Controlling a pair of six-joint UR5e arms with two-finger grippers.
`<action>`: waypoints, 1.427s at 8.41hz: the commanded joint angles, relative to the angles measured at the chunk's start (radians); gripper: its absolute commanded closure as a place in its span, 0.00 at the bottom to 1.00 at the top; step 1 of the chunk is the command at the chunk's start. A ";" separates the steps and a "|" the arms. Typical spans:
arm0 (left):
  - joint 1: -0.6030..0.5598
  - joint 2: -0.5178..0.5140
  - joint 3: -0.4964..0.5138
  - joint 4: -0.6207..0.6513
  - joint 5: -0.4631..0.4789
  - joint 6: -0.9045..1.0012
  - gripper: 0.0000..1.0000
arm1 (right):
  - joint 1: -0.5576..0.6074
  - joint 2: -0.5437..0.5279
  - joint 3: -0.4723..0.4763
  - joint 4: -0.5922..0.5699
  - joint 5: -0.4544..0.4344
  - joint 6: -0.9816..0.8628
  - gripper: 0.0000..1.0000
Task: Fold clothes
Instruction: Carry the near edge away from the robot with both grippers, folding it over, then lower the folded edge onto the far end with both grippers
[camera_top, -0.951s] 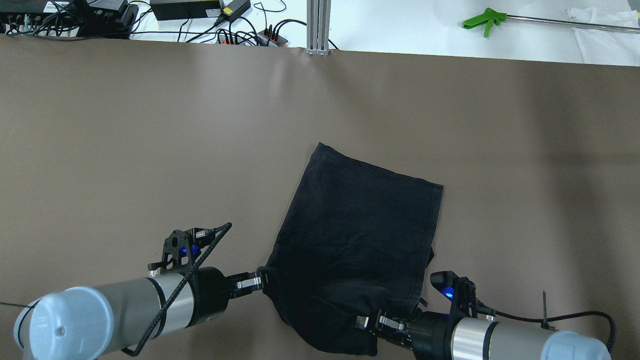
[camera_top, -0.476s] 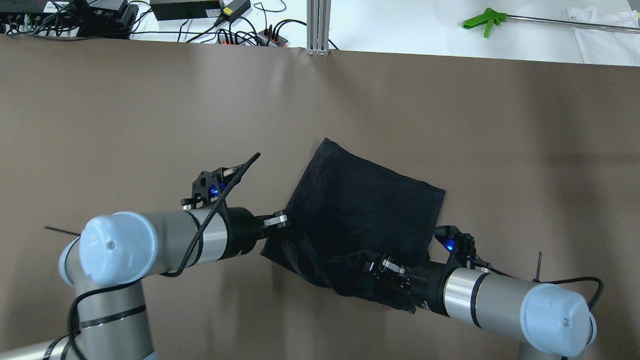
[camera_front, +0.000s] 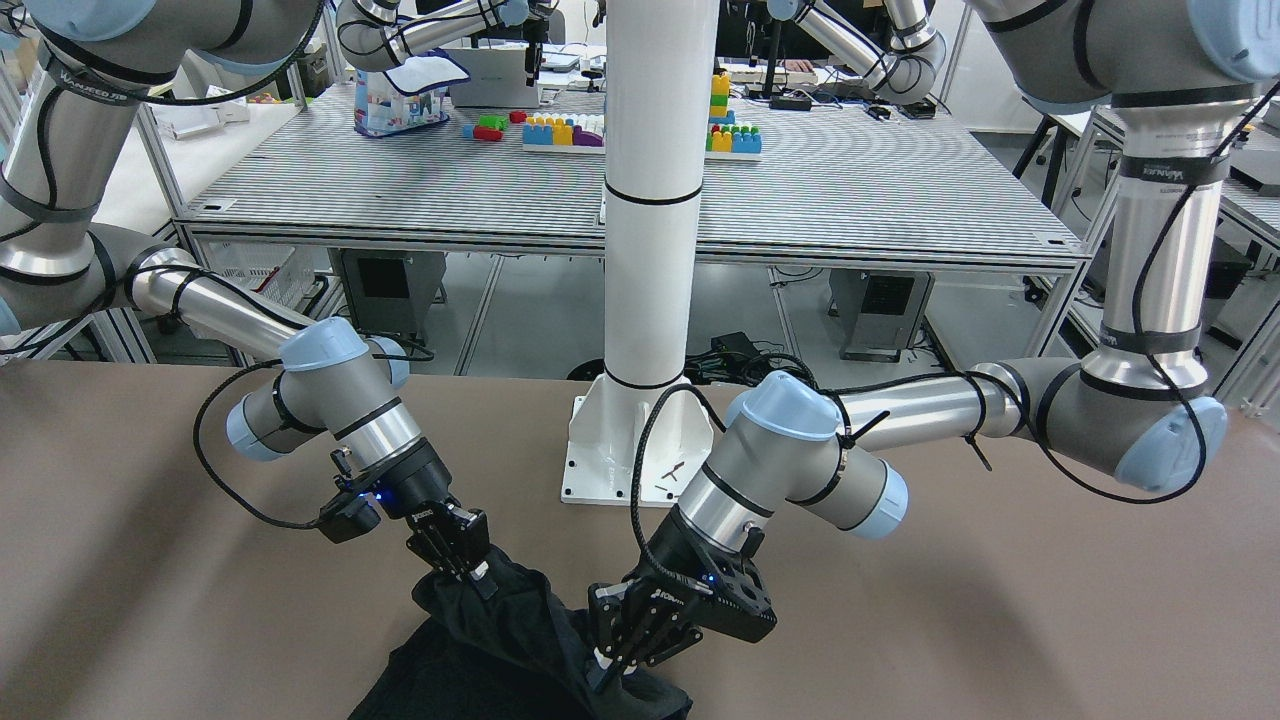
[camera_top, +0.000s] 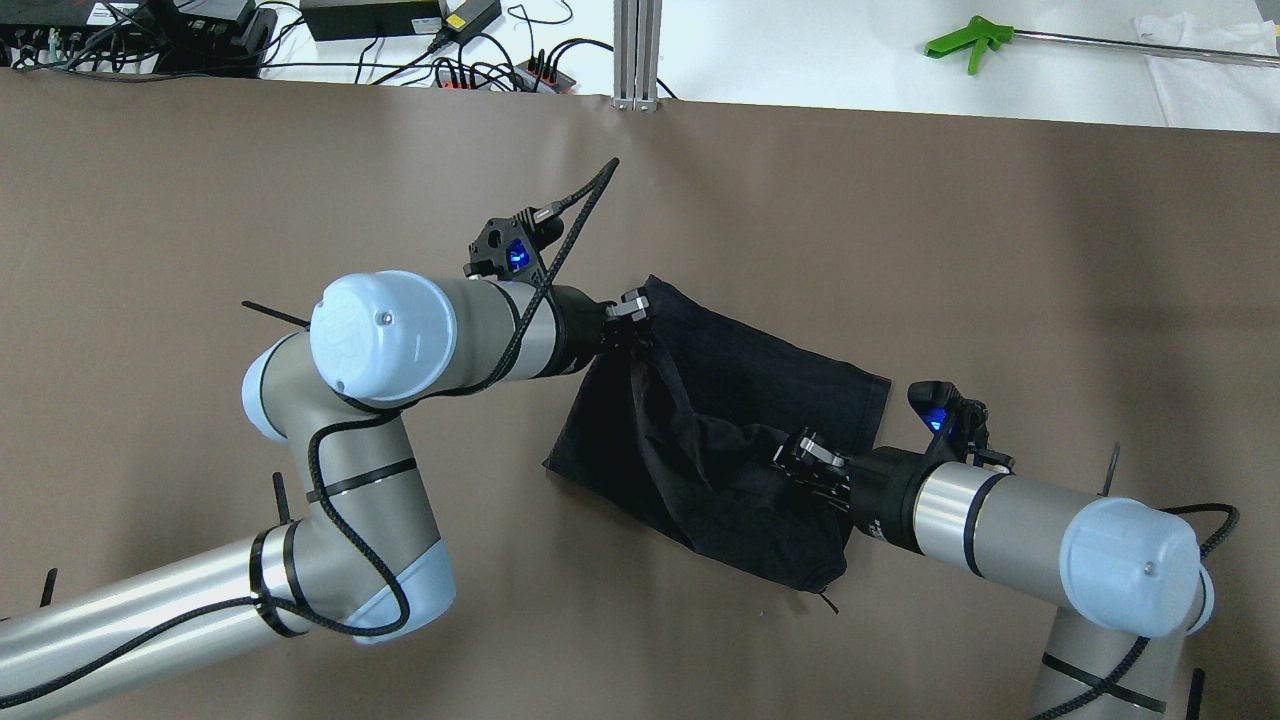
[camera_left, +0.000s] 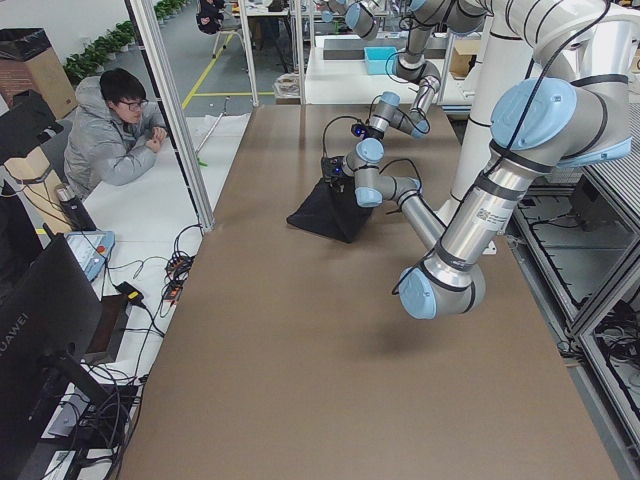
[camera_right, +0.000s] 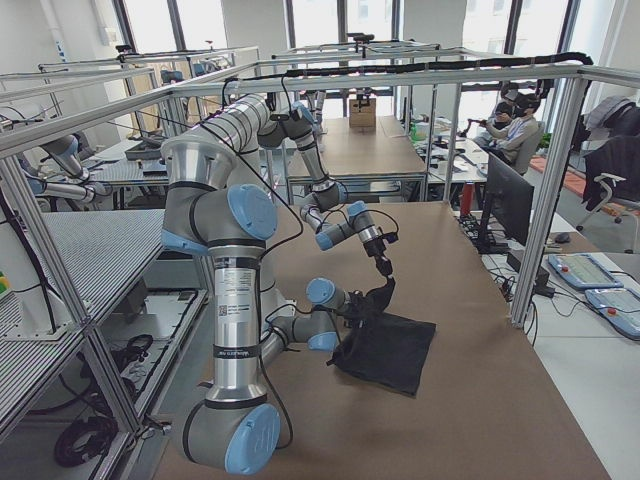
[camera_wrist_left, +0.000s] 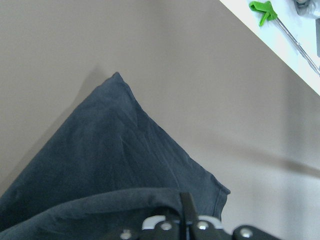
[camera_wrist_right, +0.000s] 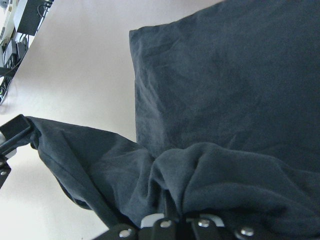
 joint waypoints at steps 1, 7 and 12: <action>-0.048 -0.026 0.090 -0.007 -0.008 0.000 1.00 | 0.038 0.066 -0.112 0.002 -0.008 0.040 1.00; -0.042 -0.087 0.236 -0.094 0.006 -0.015 1.00 | 0.127 0.120 -0.198 0.002 -0.020 0.110 1.00; -0.039 -0.107 0.289 -0.097 0.046 -0.014 0.27 | 0.127 0.120 -0.258 0.003 -0.023 0.107 0.89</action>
